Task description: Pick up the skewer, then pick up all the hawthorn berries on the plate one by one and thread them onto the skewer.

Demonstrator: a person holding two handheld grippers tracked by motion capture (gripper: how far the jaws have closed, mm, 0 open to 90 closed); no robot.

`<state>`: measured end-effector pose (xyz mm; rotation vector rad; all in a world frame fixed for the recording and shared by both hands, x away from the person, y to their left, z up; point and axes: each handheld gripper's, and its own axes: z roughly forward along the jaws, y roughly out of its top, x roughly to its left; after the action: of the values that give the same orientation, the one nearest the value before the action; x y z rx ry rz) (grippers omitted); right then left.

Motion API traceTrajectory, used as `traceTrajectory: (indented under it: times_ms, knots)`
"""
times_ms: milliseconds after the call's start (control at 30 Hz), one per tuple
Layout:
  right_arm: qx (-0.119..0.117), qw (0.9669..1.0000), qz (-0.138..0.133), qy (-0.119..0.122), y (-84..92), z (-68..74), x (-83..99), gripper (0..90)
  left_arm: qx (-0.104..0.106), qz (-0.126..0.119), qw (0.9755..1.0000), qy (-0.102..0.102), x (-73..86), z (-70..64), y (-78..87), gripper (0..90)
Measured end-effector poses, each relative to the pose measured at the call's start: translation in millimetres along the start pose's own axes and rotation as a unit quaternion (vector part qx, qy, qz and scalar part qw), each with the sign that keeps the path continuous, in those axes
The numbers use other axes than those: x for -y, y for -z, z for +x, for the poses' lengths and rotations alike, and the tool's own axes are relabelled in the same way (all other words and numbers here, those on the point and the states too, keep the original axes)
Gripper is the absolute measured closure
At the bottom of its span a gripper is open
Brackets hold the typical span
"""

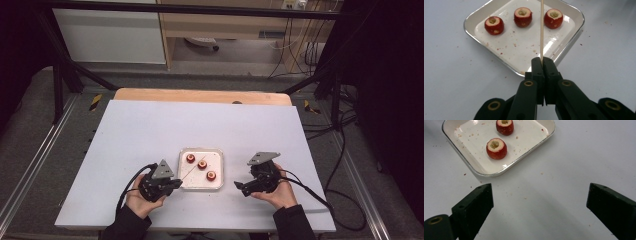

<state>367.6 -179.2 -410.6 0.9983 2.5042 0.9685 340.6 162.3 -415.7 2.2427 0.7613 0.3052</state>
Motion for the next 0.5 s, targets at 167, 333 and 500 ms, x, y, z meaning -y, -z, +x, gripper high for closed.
traceTrajectory:
  times_ms: [167,333,500]
  knots:
    - [-0.008,0.9997,-0.001,-0.022,0.5,3.2,-10.4,4.6,-0.002,-0.021,0.9997,0.014,9.0,4.2,2.6,88.4]
    - [-0.015,0.9994,-0.002,-0.033,-4.1,7.9,-23.1,3.5,-0.002,-0.032,0.9991,0.027,16.2,9.2,2.5,88.4]
    - [-0.033,0.998,-0.005,-0.054,-10.1,11.7,-36.3,3.5,-0.005,-0.034,0.9988,0.034,21.2,12.4,3.2,88.4]
